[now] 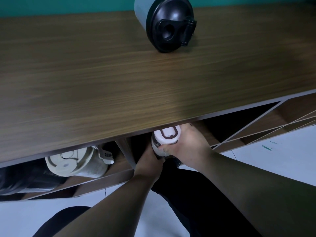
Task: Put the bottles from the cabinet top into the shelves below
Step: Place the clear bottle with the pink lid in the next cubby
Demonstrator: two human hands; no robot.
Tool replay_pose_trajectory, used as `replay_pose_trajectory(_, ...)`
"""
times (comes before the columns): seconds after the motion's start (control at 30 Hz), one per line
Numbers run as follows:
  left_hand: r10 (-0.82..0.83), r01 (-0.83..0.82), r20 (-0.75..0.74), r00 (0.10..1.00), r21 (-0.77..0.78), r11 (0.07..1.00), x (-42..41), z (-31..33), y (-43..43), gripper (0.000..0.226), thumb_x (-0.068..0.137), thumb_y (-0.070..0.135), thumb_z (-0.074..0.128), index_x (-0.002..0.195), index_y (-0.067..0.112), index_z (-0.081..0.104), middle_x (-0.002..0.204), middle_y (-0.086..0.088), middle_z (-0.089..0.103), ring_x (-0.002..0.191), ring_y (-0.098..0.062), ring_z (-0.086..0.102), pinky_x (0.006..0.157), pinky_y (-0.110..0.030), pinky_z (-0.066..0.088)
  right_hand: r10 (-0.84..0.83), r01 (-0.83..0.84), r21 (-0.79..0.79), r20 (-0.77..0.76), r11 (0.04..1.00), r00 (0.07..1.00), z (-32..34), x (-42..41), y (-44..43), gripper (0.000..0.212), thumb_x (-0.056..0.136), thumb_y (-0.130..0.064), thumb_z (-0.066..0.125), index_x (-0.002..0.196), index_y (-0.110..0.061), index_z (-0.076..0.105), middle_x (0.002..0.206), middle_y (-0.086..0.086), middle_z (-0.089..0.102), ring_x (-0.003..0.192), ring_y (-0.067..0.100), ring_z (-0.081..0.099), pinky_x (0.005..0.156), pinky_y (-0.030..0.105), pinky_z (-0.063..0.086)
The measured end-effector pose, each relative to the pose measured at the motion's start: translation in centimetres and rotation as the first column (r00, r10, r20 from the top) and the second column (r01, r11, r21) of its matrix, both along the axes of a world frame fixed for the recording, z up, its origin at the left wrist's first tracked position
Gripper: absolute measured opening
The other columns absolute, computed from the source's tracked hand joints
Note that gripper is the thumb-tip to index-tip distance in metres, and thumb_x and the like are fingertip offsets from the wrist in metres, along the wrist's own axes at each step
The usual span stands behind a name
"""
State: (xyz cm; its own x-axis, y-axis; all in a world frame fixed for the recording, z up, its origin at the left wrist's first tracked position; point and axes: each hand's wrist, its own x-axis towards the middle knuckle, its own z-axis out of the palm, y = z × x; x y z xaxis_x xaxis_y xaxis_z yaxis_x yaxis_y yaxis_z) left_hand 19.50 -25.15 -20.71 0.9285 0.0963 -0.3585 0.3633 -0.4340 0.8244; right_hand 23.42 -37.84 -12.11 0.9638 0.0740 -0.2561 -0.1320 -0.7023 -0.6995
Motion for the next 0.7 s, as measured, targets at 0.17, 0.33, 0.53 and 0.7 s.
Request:
replay_pose_trajectory(0.17,-0.007,0.007,-0.001,1.000,-0.024,1.000,-0.1,0.7,0.2,0.078,0.081,0.005,0.076,0.151,0.027,0.047,0.132,0.013,0.063,0.125,-0.007,0.056,0.103,-0.023,0.040,0.028,-0.027,-0.024,0.021,0.999,0.999,0.8,-0.7,-0.4,0.090,0.049,-0.046,0.090,0.129,-0.039,0.048,0.119,-0.019,0.059,0.108,0.003,0.059,0.092,0.029,0.051)
replay_pose_trajectory(0.33,-0.046,0.044,-0.013,0.999,-0.101,0.994,-0.8,1.5,1.1,0.084,0.075,0.002,0.084,0.145,0.031,0.047,0.113,0.027,0.062,0.116,-0.002,0.061,0.092,-0.005,0.042,0.042,-0.042,-0.023,-0.009,0.999,0.999,2.1,-1.1,-1.4,0.114,0.049,-0.042,0.097,0.144,-0.037,0.034,0.138,-0.019,0.042,0.124,-0.002,0.046,0.103,0.025,0.042)
replay_pose_trajectory(0.53,-0.137,0.111,-0.105,0.985,-0.220,0.969,-3.0,3.9,2.7,0.097,0.083,0.007,0.085,0.156,0.034,0.027,0.135,0.016,0.057,0.127,-0.006,0.051,0.102,-0.017,0.040,-0.005,0.003,-0.078,-0.030,0.997,1.000,4.5,-2.4,-3.1,0.094,0.067,-0.012,0.082,0.146,-0.030,0.033,0.138,-0.012,0.035,0.132,0.017,0.048,0.099,0.031,0.042)
replay_pose_trajectory(0.7,-0.166,0.115,-0.143,0.976,-0.311,0.944,-5.5,6.4,3.7,0.058,0.092,0.016,0.078,0.133,0.038,0.043,0.130,0.016,0.060,0.119,-0.011,0.056,0.102,-0.028,0.047,-0.079,0.078,-0.022,-0.057,0.997,0.995,7.8,-5.5,-3.7,0.056,0.082,0.002,0.064,0.124,-0.035,0.058,0.116,-0.009,0.056,0.110,0.010,0.059,0.093,0.018,0.043)
